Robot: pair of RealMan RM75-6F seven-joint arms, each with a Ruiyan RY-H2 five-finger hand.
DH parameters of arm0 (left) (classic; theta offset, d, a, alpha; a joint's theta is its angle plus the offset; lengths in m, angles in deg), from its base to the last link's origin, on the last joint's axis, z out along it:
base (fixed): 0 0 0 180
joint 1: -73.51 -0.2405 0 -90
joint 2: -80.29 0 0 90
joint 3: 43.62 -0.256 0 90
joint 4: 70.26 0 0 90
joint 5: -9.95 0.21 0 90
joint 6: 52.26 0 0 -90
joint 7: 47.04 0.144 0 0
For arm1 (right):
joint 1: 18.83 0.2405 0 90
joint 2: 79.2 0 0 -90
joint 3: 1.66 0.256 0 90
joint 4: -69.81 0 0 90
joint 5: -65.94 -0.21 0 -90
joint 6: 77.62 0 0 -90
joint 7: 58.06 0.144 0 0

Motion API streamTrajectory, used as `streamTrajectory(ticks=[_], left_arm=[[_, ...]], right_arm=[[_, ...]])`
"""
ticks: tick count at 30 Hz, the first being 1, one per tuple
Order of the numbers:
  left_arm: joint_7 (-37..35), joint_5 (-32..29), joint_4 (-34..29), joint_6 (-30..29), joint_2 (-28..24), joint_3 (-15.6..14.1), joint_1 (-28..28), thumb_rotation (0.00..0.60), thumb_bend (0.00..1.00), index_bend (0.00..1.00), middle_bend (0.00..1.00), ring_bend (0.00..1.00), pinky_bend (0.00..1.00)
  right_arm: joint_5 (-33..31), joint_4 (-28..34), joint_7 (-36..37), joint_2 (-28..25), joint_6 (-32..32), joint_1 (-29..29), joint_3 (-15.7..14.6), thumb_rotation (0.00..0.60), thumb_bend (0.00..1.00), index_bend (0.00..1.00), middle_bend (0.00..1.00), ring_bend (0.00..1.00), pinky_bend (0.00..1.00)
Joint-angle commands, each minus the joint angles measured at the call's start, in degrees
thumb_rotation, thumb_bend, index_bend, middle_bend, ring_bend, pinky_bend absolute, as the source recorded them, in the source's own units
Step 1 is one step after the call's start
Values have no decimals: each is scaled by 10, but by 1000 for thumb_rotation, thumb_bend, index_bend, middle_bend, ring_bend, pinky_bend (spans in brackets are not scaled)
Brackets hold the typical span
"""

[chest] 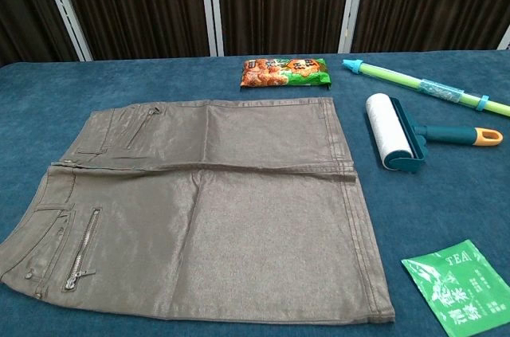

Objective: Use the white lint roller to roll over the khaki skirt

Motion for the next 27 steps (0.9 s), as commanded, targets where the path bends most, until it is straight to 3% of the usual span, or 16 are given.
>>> streamTrajectory(ticks=[1,8,15,19,23,27], left_arm=[[0,-1,2,-1,1,0,-1,600,0,0,0,0,0],[3,-5,4,1,3,1,0,600,0,0,0,0,0],[12,-21,6,17,7,6,9,600,0,0,0,0,0],[16,-28,5,21,9,9,12,600,0,0,0,0,0],[25,-43,6,27,12,12,13,600,0,0,0,0,0],[34,-59,9,33,15,15,14,600,0,0,0,0,0]], right_arm=[[1,-2,2,0,6,0,2,600,0,0,0,0,0],[-17,-12,18,5,84,33,12,600,0,0,0,0,0],[-82,-85,-24,42,244,140,63,600,0,0,0,0,0],[-105,-131,-30,70,288,172,78,600,1,0,53,1,22],[-147,-235,-24,135,364,222,96,600,129,28,142,51,116],[-164,-319,-8,193,408,253,101,600,251,62,165,80,147]])
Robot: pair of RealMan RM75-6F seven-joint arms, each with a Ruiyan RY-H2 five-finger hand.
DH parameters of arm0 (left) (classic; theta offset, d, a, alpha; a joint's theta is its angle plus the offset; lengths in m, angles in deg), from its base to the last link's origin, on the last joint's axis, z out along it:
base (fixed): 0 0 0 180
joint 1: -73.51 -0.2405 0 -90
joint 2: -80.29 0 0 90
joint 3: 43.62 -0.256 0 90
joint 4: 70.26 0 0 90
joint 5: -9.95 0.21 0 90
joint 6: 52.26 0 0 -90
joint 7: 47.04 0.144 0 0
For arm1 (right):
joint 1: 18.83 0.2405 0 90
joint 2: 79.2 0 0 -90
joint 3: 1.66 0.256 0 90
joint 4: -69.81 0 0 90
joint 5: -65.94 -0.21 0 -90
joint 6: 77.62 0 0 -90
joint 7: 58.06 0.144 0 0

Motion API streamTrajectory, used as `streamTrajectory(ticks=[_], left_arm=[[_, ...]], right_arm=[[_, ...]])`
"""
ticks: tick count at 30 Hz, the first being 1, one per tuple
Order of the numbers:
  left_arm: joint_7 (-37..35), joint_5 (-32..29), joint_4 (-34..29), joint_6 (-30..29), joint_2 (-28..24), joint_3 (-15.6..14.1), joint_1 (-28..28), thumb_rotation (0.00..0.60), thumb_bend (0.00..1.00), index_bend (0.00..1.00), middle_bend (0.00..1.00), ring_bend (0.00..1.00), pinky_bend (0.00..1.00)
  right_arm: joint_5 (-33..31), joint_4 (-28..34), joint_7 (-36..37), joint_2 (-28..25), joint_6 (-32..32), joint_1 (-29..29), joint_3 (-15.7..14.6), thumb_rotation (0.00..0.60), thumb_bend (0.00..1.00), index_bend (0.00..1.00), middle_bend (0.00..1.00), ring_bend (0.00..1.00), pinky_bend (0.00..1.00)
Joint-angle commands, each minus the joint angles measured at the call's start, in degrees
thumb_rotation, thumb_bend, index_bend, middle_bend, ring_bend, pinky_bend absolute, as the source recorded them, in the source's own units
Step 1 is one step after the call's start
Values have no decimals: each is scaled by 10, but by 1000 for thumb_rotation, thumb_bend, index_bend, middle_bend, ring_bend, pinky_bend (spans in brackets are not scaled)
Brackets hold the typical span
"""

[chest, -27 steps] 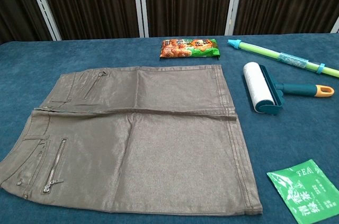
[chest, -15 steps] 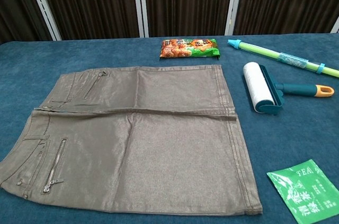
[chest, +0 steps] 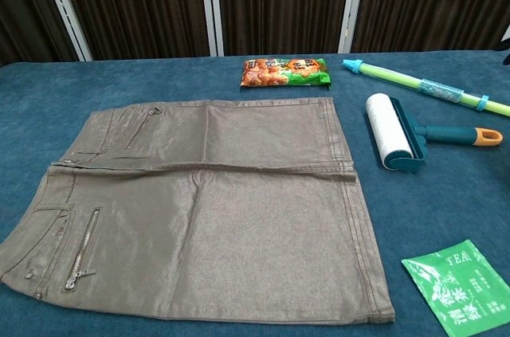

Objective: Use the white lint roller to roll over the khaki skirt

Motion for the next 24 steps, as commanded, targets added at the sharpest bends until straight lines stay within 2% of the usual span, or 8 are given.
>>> streamTrajectory(ticks=[1,15,24], left_arm=[[8,-12,4,6,4,2,1,600,0,0,0,0,0],[29,-37,12,23,16,7,8,600,0,0,0,0,0],[34,-45,16,29,19,10,11,600,0,0,0,0,0]], right_arm=[[-31,-115,14,84,67,52,14,600,260,66,167,82,147],[-1,-246,28,183,111,94,-10,600,274,107,193,112,149],[6,-290,30,213,125,108,-16,600,279,129,215,130,168]])
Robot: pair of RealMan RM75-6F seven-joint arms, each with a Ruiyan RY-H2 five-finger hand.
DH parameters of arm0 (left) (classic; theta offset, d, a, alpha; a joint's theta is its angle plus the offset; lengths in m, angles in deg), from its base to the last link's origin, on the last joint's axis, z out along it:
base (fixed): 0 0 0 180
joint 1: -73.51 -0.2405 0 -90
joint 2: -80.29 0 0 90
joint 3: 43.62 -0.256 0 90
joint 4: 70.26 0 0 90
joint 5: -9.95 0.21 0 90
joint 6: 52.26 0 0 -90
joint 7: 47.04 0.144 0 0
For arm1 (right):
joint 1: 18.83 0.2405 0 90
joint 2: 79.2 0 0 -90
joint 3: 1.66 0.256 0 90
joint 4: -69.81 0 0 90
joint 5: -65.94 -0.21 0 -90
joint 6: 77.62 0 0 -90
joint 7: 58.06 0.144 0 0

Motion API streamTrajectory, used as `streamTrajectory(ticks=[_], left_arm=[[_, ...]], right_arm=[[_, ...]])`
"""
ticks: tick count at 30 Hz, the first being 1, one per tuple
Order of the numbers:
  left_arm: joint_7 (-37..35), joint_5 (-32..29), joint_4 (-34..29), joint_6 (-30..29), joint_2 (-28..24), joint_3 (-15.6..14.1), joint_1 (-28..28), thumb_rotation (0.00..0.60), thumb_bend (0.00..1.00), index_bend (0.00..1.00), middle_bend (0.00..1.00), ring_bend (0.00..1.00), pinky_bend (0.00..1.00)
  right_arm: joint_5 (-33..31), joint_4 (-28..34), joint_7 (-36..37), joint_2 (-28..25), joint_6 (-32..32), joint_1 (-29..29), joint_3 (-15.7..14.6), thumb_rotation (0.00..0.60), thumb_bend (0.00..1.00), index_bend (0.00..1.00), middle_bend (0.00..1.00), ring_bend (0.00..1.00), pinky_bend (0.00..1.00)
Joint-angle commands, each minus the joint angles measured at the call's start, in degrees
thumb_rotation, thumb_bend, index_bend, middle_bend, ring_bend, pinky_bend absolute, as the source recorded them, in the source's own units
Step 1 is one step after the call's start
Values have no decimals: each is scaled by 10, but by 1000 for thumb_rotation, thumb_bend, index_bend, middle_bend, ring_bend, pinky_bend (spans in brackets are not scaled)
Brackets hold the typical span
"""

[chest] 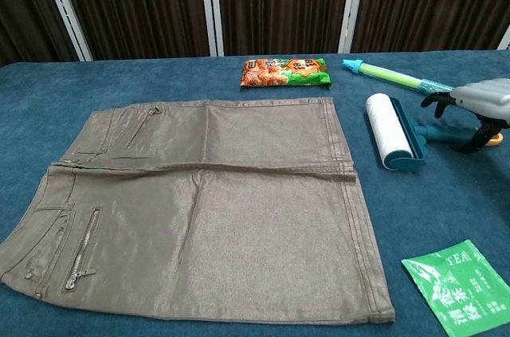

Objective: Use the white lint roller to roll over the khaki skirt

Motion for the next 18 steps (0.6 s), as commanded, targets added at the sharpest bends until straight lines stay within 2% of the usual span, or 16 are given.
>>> streamTrajectory(ticks=[1,8,11,13,18], left_arm=[[2,-1,1,1,1,0,1,600,0,0,0,0,0],[6,-6,2,3,3,1,1,600,0,0,0,0,0],[8,-8,3,4,4,1,2,600,0,0,0,0,0],[9,-10,3,5,5,1,2,600,0,0,0,0,0],[9,-9,3,6,5,1,2,600,0,0,0,0,0]], right_arm=[[6,-13,-3,8,4,6,-4,600,285,133,220,134,172],[10,-67,-8,36,13,17,-6,600,364,210,317,225,227],[15,-82,-4,43,15,21,-9,600,459,280,391,298,286],[22,-92,1,47,13,21,-13,600,558,333,446,352,338],[43,-106,12,48,-7,20,-24,600,693,385,502,408,387]])
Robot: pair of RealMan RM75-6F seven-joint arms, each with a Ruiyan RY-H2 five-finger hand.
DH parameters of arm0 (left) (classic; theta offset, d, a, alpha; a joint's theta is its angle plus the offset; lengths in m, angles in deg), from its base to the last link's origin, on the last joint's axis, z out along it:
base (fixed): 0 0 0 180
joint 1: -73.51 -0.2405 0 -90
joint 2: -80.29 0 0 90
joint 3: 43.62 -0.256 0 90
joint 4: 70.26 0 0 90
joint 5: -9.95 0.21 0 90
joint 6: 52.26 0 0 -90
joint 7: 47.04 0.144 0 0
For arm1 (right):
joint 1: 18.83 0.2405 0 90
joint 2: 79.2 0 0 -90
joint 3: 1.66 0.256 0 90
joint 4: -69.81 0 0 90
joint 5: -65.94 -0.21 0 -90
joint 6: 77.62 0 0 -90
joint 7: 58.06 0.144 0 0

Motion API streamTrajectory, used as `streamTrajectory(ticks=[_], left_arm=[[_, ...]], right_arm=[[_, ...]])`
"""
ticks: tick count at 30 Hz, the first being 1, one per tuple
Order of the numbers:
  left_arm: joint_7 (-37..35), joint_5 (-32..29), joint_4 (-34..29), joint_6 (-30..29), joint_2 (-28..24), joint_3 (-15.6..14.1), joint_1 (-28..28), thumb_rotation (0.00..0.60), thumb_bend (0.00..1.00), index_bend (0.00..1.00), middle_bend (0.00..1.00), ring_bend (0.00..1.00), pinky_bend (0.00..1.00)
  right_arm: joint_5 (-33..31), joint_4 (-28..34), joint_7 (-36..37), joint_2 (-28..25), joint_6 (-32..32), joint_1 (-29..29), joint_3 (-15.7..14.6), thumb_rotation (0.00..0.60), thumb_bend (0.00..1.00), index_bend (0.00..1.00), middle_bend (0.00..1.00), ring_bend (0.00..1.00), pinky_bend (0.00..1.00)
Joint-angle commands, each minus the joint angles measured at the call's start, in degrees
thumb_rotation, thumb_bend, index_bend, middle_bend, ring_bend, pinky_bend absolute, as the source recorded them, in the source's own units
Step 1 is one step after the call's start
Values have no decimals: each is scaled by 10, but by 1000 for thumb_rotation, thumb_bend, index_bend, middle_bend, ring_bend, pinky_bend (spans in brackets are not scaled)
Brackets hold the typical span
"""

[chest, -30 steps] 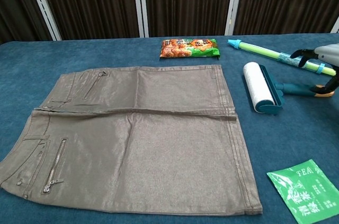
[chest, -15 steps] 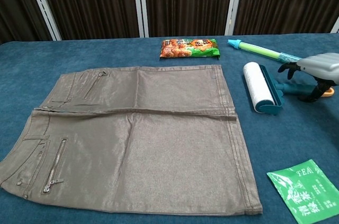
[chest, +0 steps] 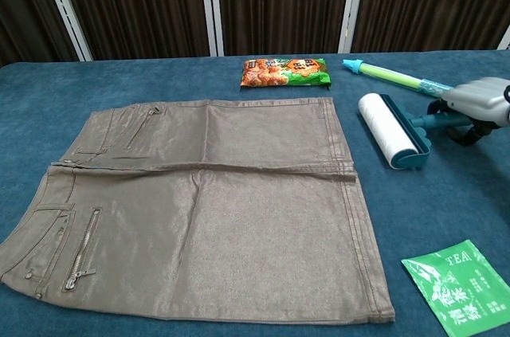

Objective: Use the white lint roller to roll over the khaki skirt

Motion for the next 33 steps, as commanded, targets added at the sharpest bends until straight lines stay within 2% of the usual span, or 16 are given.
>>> streamTrajectory(ticks=[1,8,12,17,21,24,29,33], left_arm=[[-1,0,-1,0,0,0,0,600,0,0,0,0,0],[-14,14,-7,-9,-7,-3,-4,600,0,0,0,0,0],[-26,24,-11,-17,-14,-5,-8,600,0,0,0,0,0],[-44,44,-17,-32,-23,-8,-14,600,0,0,0,0,0],[-57,61,-20,-42,-31,-13,-19,600,0,0,0,0,0],[-63,68,-20,-45,-33,-15,-20,600,0,0,0,0,0],[-65,72,-18,-43,-33,-18,-20,600,0,0,0,0,0],[-64,69,-15,-40,-32,-17,-19,600,0,0,0,0,0]], right_arm=[[16,-2,13,-3,-17,-2,-9,600,704,387,502,410,388],[49,33,43,-38,-81,-13,-18,600,812,389,503,410,389],[67,82,60,-77,-123,-20,-18,600,850,390,503,410,389],[94,172,64,-140,-171,-25,-20,600,865,391,503,410,389],[136,288,15,-206,-205,-22,-32,600,874,391,503,410,389],[158,364,-36,-237,-203,-13,-39,600,878,392,503,411,390],[171,462,-119,-258,-163,8,-44,600,884,395,503,413,392],[174,510,-178,-251,-129,28,-43,600,889,405,518,426,404]])
